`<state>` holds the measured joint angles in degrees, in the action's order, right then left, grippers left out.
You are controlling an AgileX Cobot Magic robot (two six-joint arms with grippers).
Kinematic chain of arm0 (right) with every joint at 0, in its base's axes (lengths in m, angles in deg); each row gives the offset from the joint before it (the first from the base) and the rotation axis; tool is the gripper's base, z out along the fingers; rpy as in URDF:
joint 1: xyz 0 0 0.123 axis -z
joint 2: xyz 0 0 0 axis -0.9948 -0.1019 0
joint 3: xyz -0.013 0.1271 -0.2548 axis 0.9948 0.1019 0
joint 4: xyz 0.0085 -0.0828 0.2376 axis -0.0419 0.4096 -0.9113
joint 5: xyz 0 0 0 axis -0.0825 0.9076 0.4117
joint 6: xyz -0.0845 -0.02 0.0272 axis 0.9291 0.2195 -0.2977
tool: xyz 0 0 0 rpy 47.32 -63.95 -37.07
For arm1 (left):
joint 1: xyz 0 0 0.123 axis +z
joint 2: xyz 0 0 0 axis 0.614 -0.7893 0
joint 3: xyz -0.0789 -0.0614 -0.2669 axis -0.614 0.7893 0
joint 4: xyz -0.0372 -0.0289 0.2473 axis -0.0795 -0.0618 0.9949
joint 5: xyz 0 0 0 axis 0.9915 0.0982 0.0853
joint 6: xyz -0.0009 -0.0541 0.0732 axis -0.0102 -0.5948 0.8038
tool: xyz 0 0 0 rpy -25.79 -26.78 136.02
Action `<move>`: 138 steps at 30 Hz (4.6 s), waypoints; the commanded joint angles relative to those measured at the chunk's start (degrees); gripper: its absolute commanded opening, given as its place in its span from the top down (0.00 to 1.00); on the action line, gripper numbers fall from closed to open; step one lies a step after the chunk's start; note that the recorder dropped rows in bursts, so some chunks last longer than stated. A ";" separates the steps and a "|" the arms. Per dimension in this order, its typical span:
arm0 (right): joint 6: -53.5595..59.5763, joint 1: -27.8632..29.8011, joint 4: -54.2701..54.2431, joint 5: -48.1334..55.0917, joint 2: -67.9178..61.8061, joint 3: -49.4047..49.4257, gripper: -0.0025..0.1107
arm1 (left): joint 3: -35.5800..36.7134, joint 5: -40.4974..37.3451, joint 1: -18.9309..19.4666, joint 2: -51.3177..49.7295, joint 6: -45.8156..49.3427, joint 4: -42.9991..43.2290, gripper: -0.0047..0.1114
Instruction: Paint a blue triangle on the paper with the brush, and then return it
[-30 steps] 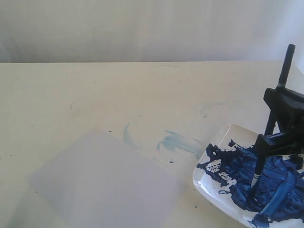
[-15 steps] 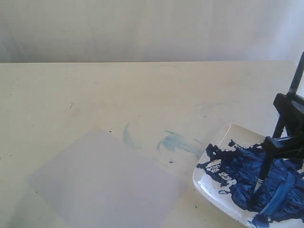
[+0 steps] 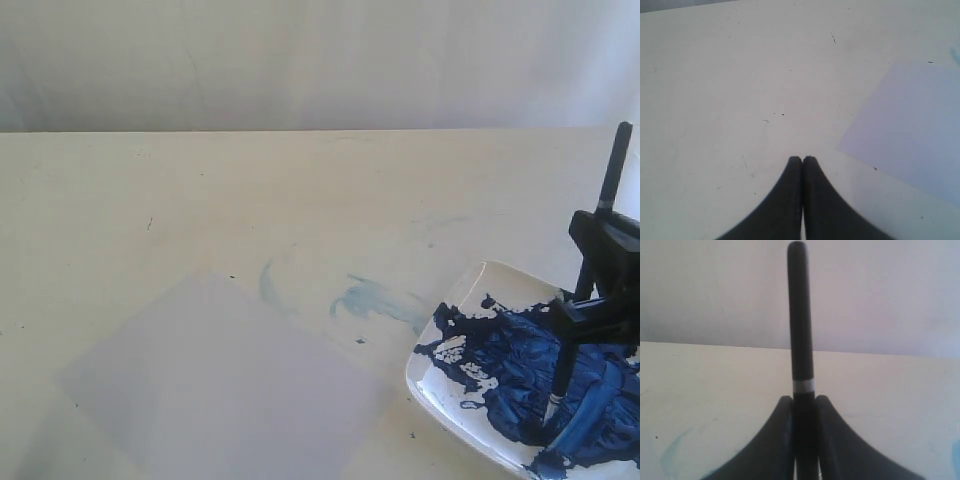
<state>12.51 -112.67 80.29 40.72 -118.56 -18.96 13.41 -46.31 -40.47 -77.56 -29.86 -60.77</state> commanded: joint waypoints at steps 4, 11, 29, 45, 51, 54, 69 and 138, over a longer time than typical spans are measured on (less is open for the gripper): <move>1.19 0.03 -0.27 -5.50 -0.07 -0.71 0.98 | 0.11 -0.13 -0.18 0.30 0.18 -0.06 0.96; 11.26 0.03 -10.18 2.64 -0.07 -5.60 0.98 | 0.11 -0.13 -0.18 0.30 0.18 -0.06 0.96; 56.10 0.03 -52.94 4.74 -0.18 -11.47 0.98 | 0.11 -0.13 -0.18 0.30 0.18 -0.06 0.96; 54.25 0.03 -47.48 0.41 -11.06 -11.47 0.98 | 0.11 -0.13 -0.18 0.30 0.18 -0.06 0.96; 46.27 0.03 -42.81 0.31 -13.15 -11.47 0.98 | 0.11 -0.13 -0.18 0.30 0.18 -0.06 0.96; 42.65 0.03 -40.71 0.31 -13.25 -11.47 0.98 | 0.11 -0.13 -0.18 0.30 0.18 -0.06 0.96; 36.22 0.03 -29.42 5.13 -12.14 -11.47 0.98 | 0.11 -0.13 -0.18 0.30 0.18 -0.06 0.96; 25.84 -0.06 -26.36 18.78 8.08 -21.73 0.98 | -50.43 -38.97 0.16 -66.73 48.98 -38.35 0.96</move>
<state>38.63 -112.67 53.49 58.66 -110.74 -39.85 -30.55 -71.05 -40.47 -133.49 8.14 -91.04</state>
